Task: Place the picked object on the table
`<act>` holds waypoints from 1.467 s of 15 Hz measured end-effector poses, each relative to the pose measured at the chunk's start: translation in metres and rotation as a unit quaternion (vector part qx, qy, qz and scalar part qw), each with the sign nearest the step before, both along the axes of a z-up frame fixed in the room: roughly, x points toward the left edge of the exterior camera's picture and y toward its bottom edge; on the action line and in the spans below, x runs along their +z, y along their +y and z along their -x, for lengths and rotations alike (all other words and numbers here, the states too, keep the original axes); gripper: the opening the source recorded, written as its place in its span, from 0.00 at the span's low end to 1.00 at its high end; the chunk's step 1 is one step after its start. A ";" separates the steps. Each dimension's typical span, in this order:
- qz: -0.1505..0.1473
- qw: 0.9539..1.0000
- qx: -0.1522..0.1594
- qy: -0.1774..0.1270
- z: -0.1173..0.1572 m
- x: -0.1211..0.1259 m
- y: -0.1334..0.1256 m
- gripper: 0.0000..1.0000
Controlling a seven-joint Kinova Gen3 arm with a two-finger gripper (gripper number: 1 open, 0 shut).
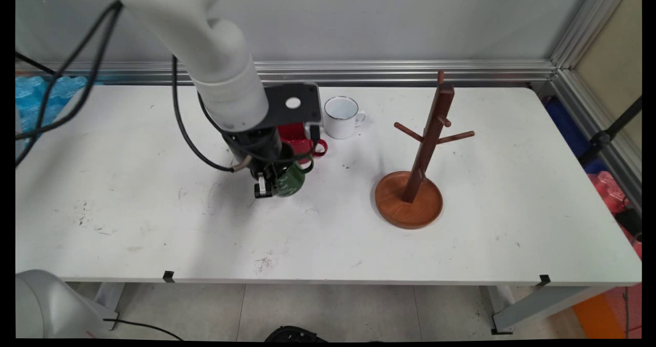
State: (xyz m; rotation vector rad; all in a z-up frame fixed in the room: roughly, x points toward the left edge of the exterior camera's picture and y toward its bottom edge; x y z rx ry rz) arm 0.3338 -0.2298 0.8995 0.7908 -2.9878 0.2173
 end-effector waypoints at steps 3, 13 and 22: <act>-0.017 1.000 0.000 -0.027 0.009 -0.013 -0.003 0.00; -0.051 0.995 0.001 -0.080 0.039 -0.045 -0.012 0.00; -0.060 0.993 -0.007 -0.099 0.050 -0.064 -0.017 0.00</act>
